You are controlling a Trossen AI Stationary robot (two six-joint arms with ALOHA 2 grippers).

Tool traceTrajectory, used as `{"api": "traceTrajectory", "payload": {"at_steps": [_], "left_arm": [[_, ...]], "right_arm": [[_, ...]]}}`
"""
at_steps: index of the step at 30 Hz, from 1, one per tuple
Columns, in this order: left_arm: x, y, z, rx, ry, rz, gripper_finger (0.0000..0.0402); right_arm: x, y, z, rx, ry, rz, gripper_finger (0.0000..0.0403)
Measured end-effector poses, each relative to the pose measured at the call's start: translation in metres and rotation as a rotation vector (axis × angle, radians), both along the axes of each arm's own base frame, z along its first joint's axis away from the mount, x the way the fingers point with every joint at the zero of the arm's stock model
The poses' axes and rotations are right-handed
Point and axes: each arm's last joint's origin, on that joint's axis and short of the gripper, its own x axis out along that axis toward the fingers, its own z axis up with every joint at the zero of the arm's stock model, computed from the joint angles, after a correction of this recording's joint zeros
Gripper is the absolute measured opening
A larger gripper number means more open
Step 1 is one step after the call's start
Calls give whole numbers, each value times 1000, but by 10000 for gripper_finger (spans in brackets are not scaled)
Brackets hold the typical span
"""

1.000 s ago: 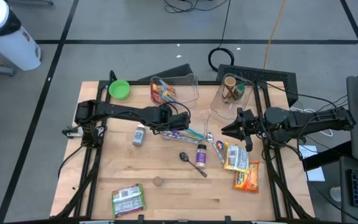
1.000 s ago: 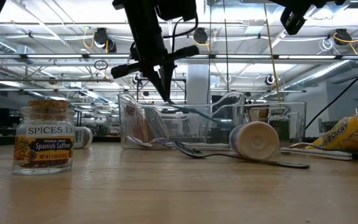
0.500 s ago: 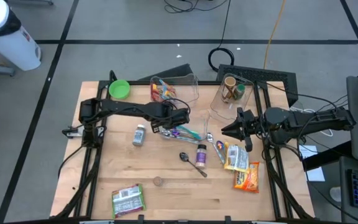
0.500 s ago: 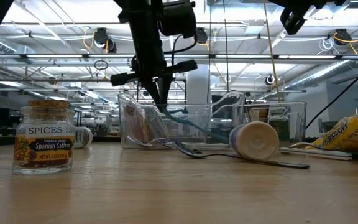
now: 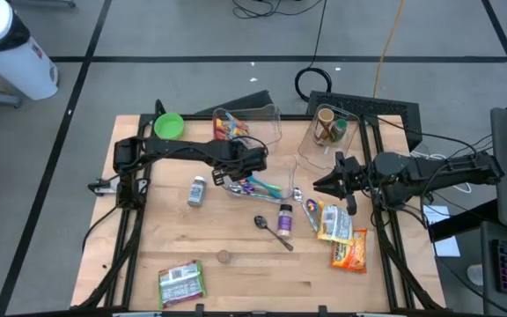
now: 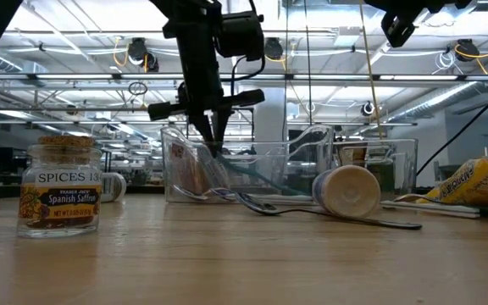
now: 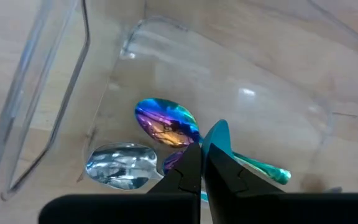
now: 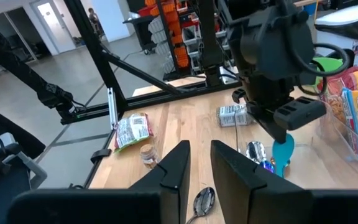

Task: Pick & Place Food Item
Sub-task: Put the blue spoon into the bottom transparent bin, then put the white seasoning bottle into the top right transparent bin

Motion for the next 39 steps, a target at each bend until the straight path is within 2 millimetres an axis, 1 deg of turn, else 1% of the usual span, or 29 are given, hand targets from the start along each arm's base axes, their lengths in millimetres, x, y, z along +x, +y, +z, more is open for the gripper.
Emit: {"api": "traceTrajectory", "payload": {"at_steps": [6,9,12,16,25,29,39], "left_arm": [[-1,4,0,-29,0,-15,6],[-1,4,0,-29,1,-15,5],[-1,3,0,-33,6,-13,16],[-2,4,0,-33,7,-11,24],[-1,5,0,-22,-2,29,20],[-1,5,0,-22,-2,30,40],[0,5,0,-20,-14,13,113]], "right_arm": [[2,0,-2,0,0,0,54],[2,0,-7,1,17,0,54],[3,0,-12,23,28,-3,54],[3,0,-13,28,25,-1,54],[3,0,-13,26,18,0,54],[3,0,-13,26,18,0,54],[3,0,-13,18,18,1,54]]}}
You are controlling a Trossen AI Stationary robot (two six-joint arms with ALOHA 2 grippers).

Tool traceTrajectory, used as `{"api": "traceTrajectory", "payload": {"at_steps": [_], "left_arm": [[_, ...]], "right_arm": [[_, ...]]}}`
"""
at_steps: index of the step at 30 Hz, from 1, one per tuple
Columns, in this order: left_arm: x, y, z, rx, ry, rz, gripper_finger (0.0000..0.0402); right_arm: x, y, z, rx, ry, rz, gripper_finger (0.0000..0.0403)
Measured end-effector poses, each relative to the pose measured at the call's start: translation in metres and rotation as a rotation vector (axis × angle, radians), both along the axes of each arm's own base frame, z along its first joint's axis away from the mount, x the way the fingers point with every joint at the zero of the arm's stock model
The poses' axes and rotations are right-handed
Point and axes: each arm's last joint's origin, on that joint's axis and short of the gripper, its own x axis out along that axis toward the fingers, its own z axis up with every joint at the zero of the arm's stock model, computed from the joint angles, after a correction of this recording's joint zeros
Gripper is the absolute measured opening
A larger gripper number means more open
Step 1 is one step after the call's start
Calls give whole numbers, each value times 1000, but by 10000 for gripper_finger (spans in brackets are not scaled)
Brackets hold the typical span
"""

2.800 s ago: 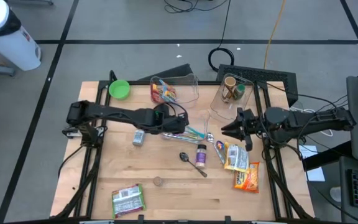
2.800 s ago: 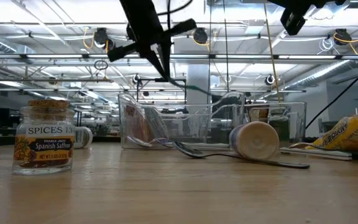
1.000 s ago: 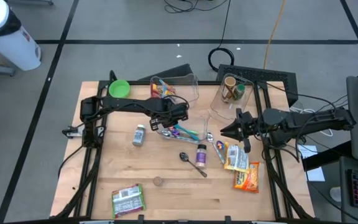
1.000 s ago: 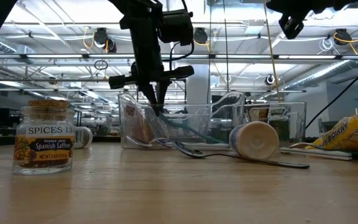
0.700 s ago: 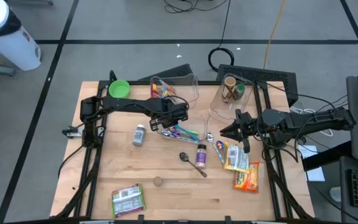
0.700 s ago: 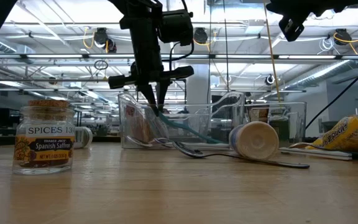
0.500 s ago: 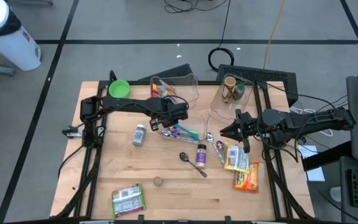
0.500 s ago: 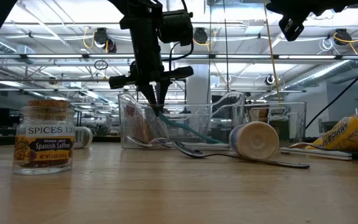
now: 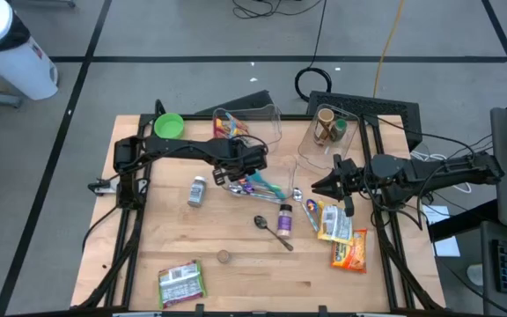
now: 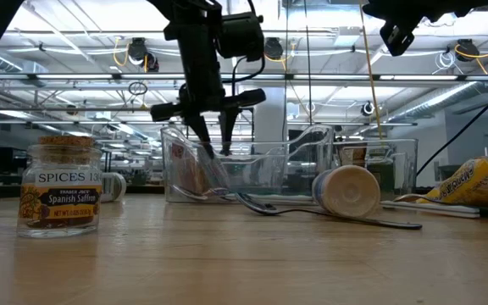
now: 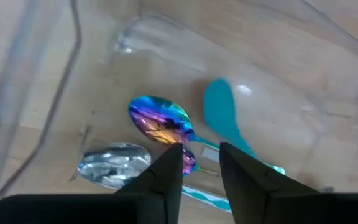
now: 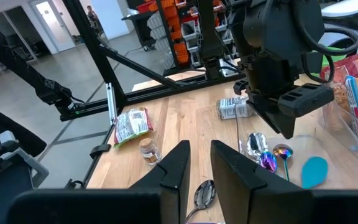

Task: Pick & Place Food Item
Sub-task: Put the white seasoning bottle into the top right transparent bin

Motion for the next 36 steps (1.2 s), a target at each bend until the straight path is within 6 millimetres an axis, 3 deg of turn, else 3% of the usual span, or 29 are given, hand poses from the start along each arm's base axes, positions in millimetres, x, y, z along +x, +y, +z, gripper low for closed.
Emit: {"api": "traceTrajectory", "payload": {"at_steps": [9,12,17,21,25,31,36], "left_arm": [[4,-4,11,-62,-96,-142,129],[5,-7,30,-6,-197,-196,129],[-2,-17,86,224,-428,-367,129],[-20,-39,133,371,-598,-617,129],[-48,-67,171,417,-723,-759,129],[-78,-108,198,440,-817,-801,129],[-90,-139,201,408,-841,-825,129]], "right_arm": [[0,0,0,0,0,0,54],[0,0,0,0,1,0,54],[0,0,0,-1,2,0,54],[0,0,-1,-1,11,0,54],[0,0,-1,1,14,0,54],[0,0,-1,-2,14,0,54],[-3,-2,7,-25,-68,-5,54]]}}
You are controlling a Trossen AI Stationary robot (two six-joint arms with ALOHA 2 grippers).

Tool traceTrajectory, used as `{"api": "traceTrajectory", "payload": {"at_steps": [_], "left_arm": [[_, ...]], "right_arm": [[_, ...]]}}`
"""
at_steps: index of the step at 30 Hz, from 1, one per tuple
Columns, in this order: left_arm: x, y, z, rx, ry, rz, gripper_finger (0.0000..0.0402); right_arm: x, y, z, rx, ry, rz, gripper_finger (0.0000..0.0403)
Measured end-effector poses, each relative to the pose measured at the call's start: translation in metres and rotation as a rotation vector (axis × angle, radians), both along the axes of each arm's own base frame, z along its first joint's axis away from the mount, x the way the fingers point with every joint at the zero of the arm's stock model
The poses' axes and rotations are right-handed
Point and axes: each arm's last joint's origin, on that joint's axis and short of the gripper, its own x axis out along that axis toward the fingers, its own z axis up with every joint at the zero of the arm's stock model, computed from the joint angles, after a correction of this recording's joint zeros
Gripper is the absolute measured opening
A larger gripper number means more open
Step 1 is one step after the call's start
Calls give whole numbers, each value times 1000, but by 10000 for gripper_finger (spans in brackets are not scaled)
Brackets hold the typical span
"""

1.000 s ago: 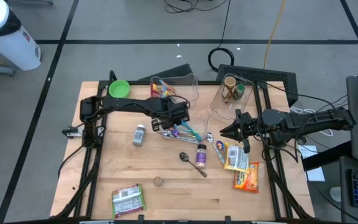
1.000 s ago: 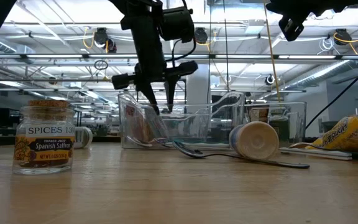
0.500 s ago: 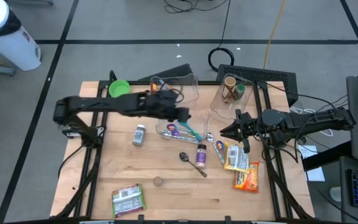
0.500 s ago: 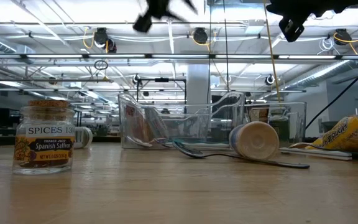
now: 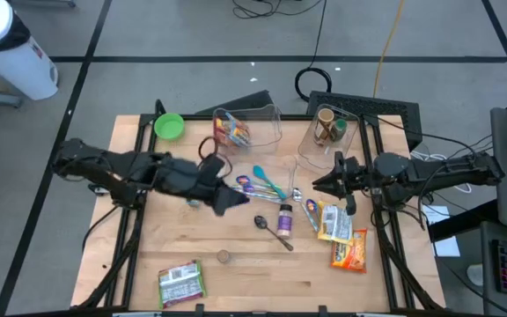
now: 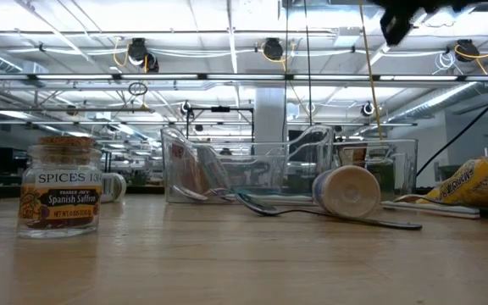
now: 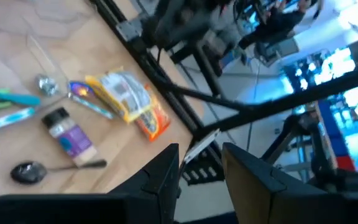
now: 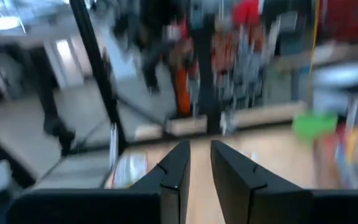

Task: Pick & Place Food Item
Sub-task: Put the white seasoning bottle into the top right transparent bin

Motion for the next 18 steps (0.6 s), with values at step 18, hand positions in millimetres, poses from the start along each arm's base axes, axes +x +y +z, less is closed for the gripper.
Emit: {"api": "traceTrajectory", "payload": {"at_steps": [18], "left_arm": [[-60,5,-50,179,744,130,129]], "right_arm": [[24,-36,22,121,-302,-289,54]]}}
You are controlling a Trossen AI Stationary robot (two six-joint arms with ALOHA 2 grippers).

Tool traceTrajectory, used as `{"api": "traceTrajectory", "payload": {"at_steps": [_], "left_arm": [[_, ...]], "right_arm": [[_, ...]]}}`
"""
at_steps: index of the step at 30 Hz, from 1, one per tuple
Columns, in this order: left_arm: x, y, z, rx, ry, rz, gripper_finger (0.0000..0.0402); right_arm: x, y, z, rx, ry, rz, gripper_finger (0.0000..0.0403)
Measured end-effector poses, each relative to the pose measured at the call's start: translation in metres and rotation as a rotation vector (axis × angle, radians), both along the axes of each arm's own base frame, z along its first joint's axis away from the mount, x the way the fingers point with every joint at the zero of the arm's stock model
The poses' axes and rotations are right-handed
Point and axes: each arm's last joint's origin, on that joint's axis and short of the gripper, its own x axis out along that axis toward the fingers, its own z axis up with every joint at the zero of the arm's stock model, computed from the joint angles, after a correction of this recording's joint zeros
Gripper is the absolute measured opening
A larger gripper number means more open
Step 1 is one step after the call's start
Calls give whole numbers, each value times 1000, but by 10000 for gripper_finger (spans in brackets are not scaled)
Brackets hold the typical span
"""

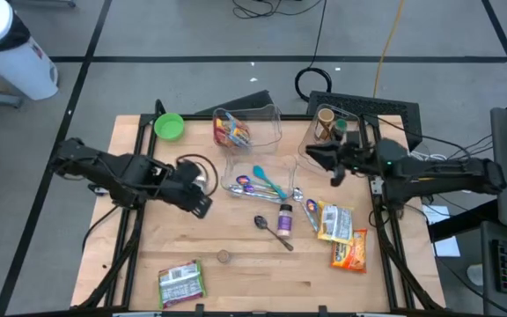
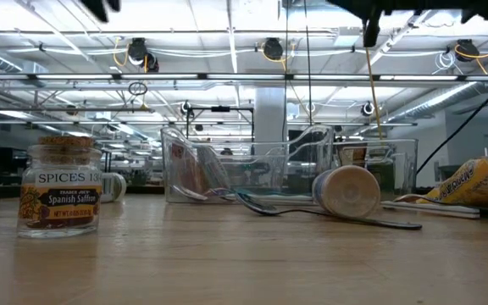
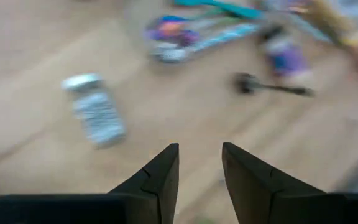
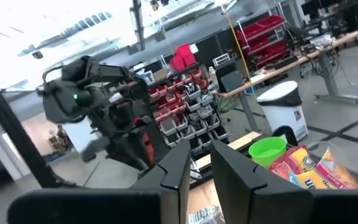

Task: Pick & Place Food Item
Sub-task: Put the white seasoning bottle into the top right transparent bin

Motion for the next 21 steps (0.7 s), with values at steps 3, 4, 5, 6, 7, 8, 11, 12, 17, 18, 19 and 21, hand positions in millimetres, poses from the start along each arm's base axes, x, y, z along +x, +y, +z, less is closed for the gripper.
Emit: {"api": "traceTrajectory", "payload": {"at_steps": [3,4,5,6,7,8,11,12,17,18,19,21], "left_arm": [[-13,12,-5,57,155,93,129],[-16,16,-8,62,201,127,129],[-17,21,-11,58,243,158,129],[-17,24,-13,47,258,177,129],[-16,28,-15,44,267,192,129],[-16,32,-18,36,275,209,129],[-18,41,-25,16,305,240,137],[-19,45,-29,14,324,237,143],[-21,59,-69,-63,472,243,204],[-23,61,-78,-85,505,241,219],[-25,63,-86,-108,533,236,235],[-26,65,-104,-158,563,216,268]], "right_arm": [[13,-4,-5,45,-6,-11,54],[17,-6,-7,52,-10,-13,54],[22,-7,-9,56,-18,-16,54],[25,-8,-9,55,-30,-19,54],[28,-10,-10,54,-41,-23,54],[30,-11,-10,52,-58,-28,54],[37,-16,-12,48,-80,-44,54],[39,-17,-14,49,-75,-50,54],[45,-22,-22,69,-42,-66,54],[46,-23,-23,73,-37,-65,54],[47,-23,-23,76,-34,-65,54],[47,-24,-24,69,-32,-70,54]]}}
